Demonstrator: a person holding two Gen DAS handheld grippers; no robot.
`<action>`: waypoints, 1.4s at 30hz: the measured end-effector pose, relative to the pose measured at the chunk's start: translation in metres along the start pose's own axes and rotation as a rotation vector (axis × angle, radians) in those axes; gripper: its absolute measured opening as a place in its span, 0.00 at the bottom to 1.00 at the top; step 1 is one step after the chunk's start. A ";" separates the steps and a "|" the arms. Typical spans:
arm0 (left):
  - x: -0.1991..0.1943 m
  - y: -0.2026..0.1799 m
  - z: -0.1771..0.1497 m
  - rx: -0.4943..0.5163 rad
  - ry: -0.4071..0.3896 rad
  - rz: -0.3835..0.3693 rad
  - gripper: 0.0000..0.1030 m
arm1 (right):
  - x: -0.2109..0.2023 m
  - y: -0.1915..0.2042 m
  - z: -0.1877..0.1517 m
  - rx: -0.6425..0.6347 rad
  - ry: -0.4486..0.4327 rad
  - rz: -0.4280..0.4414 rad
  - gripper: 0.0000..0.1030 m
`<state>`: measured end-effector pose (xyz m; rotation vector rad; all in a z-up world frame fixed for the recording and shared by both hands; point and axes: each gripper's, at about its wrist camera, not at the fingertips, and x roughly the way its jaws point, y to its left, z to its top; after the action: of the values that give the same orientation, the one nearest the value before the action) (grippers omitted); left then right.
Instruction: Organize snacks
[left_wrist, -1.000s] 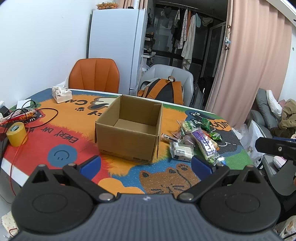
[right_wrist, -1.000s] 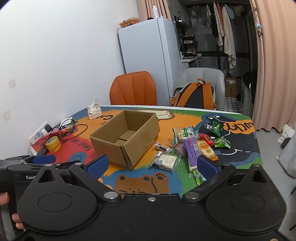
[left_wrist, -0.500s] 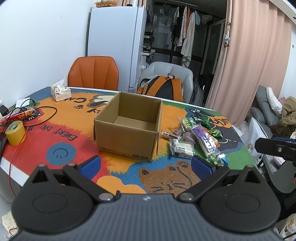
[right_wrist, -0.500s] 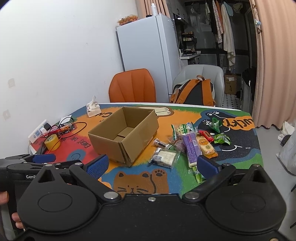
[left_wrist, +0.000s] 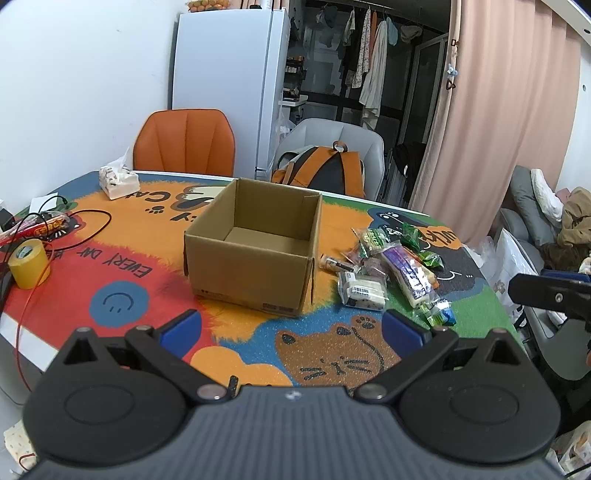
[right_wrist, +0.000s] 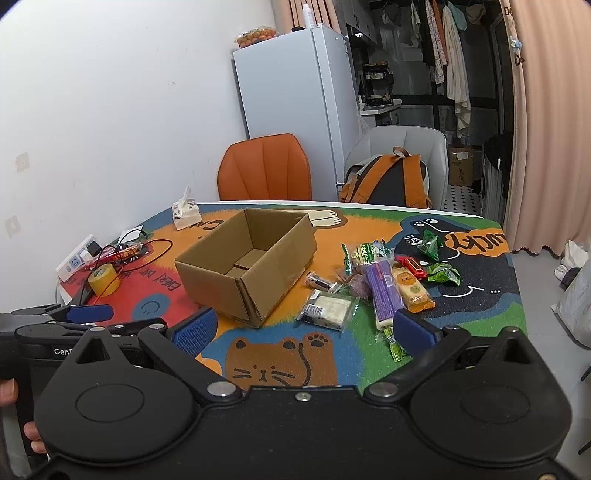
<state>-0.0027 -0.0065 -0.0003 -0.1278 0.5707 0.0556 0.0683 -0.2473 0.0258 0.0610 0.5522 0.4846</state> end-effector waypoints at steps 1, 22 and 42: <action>0.000 0.000 0.000 0.000 0.000 0.000 1.00 | 0.000 0.000 0.000 0.000 0.000 0.001 1.00; 0.006 -0.005 -0.003 0.000 -0.007 0.023 1.00 | 0.005 -0.003 -0.004 0.000 0.000 0.005 1.00; 0.044 -0.024 0.000 0.019 -0.036 -0.013 0.99 | 0.031 -0.030 -0.008 -0.014 0.000 -0.023 1.00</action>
<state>0.0363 -0.0294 -0.0216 -0.1122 0.5344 0.0402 0.0995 -0.2601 -0.0016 0.0413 0.5493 0.4662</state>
